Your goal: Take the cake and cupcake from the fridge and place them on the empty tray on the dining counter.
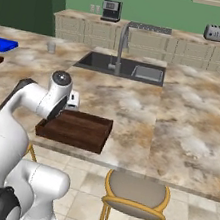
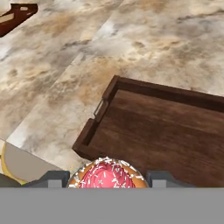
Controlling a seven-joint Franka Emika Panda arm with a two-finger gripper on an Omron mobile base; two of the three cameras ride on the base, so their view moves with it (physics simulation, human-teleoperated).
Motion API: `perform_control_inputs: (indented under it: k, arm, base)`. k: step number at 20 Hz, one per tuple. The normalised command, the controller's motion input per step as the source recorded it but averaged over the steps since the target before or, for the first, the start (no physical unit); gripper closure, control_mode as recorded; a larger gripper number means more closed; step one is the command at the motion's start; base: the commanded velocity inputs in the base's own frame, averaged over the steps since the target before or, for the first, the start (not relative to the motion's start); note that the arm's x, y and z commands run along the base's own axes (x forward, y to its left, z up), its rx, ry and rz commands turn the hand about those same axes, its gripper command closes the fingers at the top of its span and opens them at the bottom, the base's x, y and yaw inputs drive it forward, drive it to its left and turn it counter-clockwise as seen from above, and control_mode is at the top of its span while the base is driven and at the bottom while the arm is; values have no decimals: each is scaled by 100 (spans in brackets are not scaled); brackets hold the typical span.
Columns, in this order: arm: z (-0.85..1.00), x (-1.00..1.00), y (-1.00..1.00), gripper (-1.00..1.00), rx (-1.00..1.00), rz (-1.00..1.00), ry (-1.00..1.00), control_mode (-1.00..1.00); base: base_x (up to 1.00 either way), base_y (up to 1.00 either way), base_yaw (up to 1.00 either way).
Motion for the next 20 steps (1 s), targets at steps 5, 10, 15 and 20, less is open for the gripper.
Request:
perform_control_inputs:
  k: [5,10,15,20]
  arm:
    - [-43,33,28,100,0,0,-21,-100]
    - [-18,26,22,100,0,-1,-8,-100]
    - [-11,30,3,100,0,-5,8,-100]
    - [-9,46,0,100,0,-7,13,-100]
  base:
    - [0,0,0]
    - [0,0,0]
    - [0,0,0]
    - [0,0,0]
